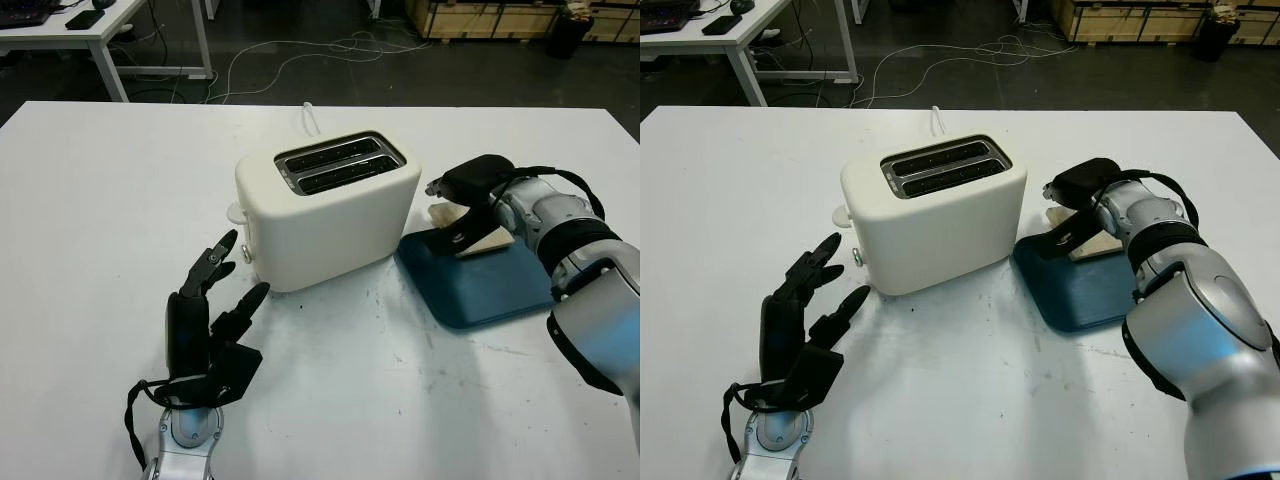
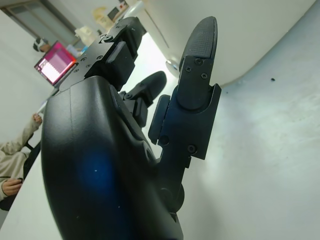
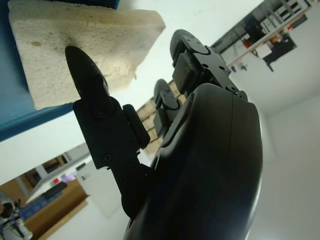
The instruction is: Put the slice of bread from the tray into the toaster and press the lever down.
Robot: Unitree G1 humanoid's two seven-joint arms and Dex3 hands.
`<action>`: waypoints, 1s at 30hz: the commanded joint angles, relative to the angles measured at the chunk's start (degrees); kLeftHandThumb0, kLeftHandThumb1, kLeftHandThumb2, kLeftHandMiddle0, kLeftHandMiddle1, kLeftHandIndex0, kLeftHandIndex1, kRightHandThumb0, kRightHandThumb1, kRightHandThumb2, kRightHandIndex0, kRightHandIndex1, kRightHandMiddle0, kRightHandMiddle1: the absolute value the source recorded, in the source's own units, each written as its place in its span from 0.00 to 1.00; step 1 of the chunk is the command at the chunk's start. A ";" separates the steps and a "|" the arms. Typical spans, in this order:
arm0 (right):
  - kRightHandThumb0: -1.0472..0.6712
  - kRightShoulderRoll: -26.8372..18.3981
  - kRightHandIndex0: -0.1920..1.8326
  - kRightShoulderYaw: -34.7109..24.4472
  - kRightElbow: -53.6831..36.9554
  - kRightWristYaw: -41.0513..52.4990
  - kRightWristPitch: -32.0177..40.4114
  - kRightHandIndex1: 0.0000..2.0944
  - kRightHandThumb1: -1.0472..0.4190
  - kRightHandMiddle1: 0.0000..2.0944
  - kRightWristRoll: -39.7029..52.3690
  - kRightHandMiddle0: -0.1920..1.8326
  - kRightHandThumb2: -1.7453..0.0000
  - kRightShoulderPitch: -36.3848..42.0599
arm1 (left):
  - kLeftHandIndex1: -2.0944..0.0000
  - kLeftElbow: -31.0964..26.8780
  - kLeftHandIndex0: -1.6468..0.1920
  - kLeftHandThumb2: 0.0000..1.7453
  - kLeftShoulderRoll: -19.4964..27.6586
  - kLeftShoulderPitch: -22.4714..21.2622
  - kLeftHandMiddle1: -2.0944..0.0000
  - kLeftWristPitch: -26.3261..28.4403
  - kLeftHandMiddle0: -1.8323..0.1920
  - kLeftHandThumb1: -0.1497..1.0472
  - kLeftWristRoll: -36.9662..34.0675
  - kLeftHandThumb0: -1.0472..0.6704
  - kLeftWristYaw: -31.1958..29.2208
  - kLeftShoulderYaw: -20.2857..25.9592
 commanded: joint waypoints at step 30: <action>0.47 1.41 0.62 2.19 0.41 2.72 -1.81 0.09 0.21 0.05 -2.82 0.58 0.99 2.75 | 0.98 -3.02 0.60 0.09 -1.31 1.66 0.59 1.47 0.73 0.89 1.54 0.27 0.35 -0.60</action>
